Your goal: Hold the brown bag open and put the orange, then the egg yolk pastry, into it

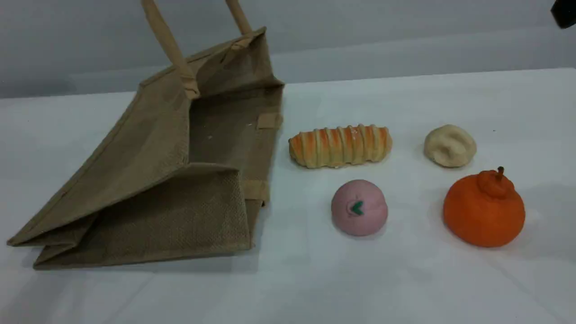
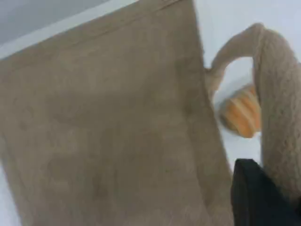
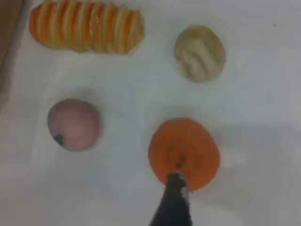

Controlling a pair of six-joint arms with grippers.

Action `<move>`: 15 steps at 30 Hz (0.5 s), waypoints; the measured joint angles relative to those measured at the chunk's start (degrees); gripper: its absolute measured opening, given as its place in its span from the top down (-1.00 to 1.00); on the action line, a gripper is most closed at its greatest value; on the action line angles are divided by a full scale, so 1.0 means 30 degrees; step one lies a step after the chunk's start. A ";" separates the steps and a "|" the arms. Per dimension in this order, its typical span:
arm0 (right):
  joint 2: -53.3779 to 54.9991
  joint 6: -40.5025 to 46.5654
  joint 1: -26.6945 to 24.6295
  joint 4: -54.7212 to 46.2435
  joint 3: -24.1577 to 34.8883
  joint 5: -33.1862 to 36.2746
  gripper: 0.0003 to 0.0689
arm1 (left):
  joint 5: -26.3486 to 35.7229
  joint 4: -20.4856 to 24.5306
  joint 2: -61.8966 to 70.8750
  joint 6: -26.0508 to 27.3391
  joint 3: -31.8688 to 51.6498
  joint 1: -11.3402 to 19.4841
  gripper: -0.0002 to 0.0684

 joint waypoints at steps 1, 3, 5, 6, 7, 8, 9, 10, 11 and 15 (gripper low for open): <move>0.0192 -0.0119 0.0000 0.0057 0.0000 -0.0096 -0.64 | 0.0000 -0.0416 -0.0072 0.0680 0.0000 0.0000 0.78; 0.0568 -0.0329 0.0000 0.0075 0.0000 -0.0120 -0.64 | 0.0000 -0.1098 -0.0329 0.1880 0.0000 0.0000 0.78; 0.1083 -0.0334 0.0000 0.0128 0.0000 -0.0209 -0.64 | 0.0000 -0.1575 -0.0634 0.2979 0.0000 -0.0014 0.78; 0.1358 -0.0334 0.0000 0.0128 0.0000 -0.0209 -0.64 | 0.0000 -0.1553 -0.0801 0.3388 0.0000 -0.0014 0.78; 0.1645 -0.0334 0.0000 0.0128 0.0000 -0.0209 -0.64 | 0.0000 -0.1457 -0.0955 0.3789 0.0000 -0.0014 0.78; 0.1889 -0.0438 0.0000 0.0143 0.0000 -0.0209 -0.64 | 0.0000 -0.1399 -0.1146 0.4177 0.0000 -0.0014 0.78; 0.2173 -0.0514 0.0000 0.0143 0.0000 -0.0254 -0.64 | 0.0000 -0.1380 -0.1360 0.4518 0.0000 -0.0014 0.78; 0.2449 -0.0541 0.0000 0.0143 0.0000 -0.0347 -0.64 | 0.0000 -0.1380 -0.1581 0.4961 0.0000 -0.0014 0.78; 0.2704 -0.0610 0.0000 0.0143 0.0000 -0.0498 -0.64 | 0.0000 -0.1397 -0.1759 0.5498 0.0000 -0.0014 0.78; 0.3551 -0.0799 0.0000 0.0186 0.0000 -0.0753 -0.64 | 0.0000 -0.1397 -0.2455 0.7149 0.0000 -0.0014 0.78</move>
